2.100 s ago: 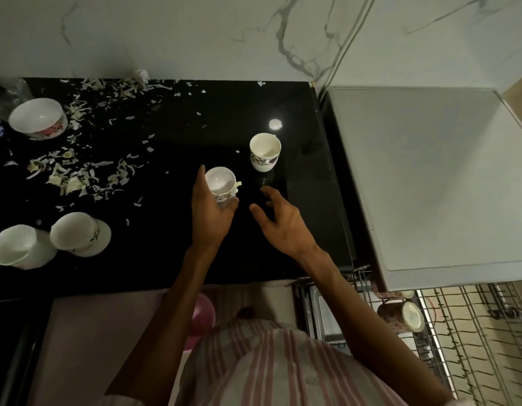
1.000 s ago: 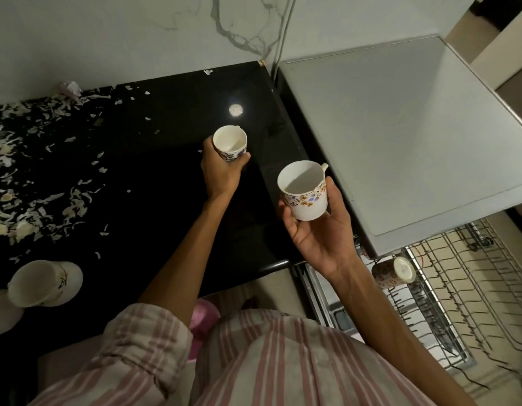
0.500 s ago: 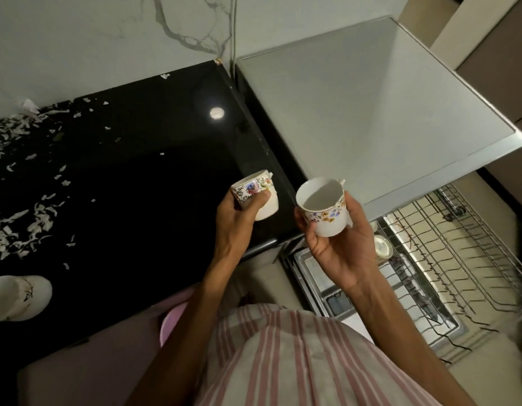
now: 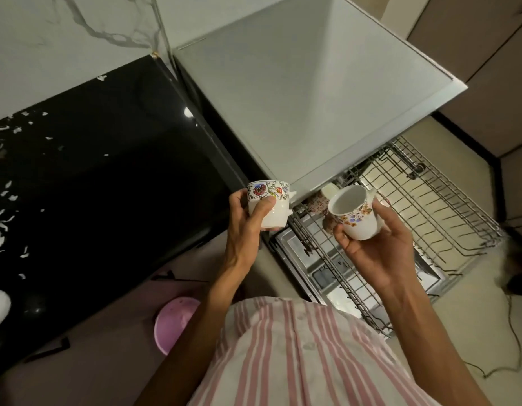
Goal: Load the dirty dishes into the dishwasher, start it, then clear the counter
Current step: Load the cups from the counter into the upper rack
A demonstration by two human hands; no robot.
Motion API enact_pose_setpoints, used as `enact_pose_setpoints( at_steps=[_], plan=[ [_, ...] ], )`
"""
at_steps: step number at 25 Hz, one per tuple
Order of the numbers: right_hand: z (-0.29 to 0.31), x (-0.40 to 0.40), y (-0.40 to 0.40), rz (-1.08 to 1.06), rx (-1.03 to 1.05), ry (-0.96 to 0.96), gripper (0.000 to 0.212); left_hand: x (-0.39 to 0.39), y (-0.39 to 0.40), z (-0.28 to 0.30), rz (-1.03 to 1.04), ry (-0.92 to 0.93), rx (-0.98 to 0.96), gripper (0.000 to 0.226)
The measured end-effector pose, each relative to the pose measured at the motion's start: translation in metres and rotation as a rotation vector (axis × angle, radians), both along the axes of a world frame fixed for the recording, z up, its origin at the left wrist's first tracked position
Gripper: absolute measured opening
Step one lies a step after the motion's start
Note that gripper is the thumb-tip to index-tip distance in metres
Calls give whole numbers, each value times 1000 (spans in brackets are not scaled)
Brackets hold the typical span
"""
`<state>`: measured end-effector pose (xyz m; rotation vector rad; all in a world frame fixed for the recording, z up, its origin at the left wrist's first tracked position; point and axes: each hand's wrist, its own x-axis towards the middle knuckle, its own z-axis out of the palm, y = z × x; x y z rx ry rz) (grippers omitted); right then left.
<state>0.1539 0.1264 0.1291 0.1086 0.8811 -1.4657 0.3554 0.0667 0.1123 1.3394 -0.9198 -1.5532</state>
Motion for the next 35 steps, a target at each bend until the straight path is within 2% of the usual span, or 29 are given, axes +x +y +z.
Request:
enact_pose_setpoints(
  at_steps=[3,5,8,11,14,16,21,26,29,35],
  plan=[
    [-1,-31,19,-69,35,76,33,-21,14,-8,-71,20,72,62],
    [-4,-50,30,-125,69,60,43,-34,22,-16,-104,-4,122,56],
    [-15,-75,40,-169,91,62,52,-52,33,-28,-146,-63,192,59],
    [-40,-95,46,-127,150,131,52,-72,40,-40,-231,-144,297,45],
    [-82,-112,48,-20,232,215,63,-91,44,-57,-327,-177,383,29],
    [-112,-122,49,43,316,324,62,-101,43,-69,-355,-198,418,30],
    [-178,-136,36,249,479,793,59,-126,37,-104,-388,-276,512,42],
    [-238,-145,6,470,579,1213,72,-148,30,-129,-370,-269,634,37],
    [-271,-144,-13,546,579,1325,73,-154,29,-150,-374,-282,663,39],
    [-300,-144,-30,598,583,1370,69,-151,34,-170,-370,-280,668,41]
  ],
)
